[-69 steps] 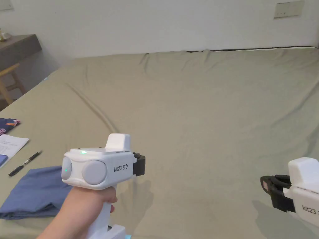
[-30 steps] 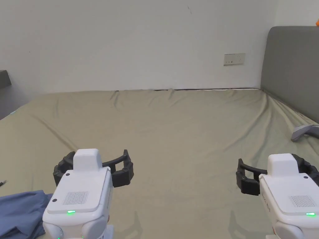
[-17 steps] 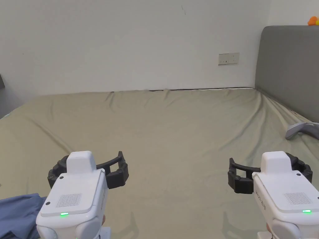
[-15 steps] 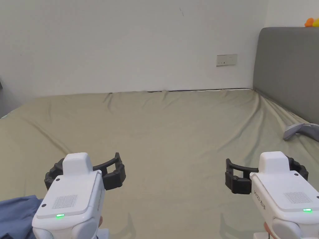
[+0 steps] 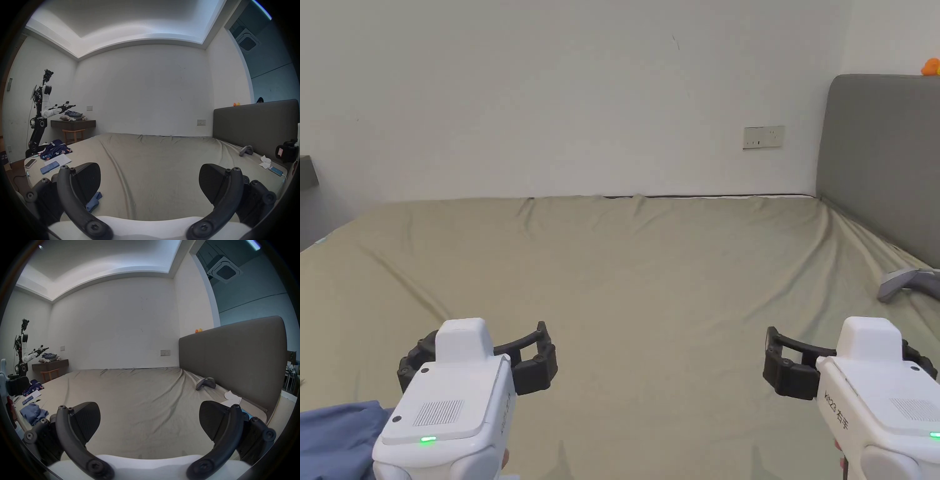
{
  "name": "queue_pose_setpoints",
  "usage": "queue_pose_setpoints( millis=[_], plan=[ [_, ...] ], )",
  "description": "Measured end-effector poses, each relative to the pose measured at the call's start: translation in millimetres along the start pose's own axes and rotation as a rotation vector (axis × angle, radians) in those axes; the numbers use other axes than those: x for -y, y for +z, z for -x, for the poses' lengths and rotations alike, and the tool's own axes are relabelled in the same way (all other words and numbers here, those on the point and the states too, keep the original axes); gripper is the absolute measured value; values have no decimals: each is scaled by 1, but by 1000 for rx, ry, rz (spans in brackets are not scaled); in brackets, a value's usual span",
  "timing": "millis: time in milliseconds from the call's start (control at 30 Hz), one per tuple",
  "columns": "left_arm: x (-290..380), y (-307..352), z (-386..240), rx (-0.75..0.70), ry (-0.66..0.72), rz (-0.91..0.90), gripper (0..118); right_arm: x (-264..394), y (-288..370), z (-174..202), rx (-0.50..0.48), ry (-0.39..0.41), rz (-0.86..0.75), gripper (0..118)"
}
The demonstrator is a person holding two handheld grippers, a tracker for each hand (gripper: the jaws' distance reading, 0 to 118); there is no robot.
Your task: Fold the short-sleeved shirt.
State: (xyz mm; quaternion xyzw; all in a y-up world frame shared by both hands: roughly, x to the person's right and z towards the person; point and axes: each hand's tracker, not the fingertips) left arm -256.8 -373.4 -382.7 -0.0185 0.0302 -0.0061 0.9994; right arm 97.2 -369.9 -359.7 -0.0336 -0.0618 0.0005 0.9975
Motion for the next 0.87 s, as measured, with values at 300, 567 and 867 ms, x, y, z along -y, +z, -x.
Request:
queue_pose_setpoints(
  millis=[300,567,867],
  plan=[
    [0,2,-4,43,-22,-5,117,0,6,3,-50,-54,76,118],
    [2,-1,-2,44,-12,11,117,-1,4,12,-29,20,34,118],
    [1,1,-2,46,-31,-9,117,2,6,16,-35,74,17,118]
  ],
)
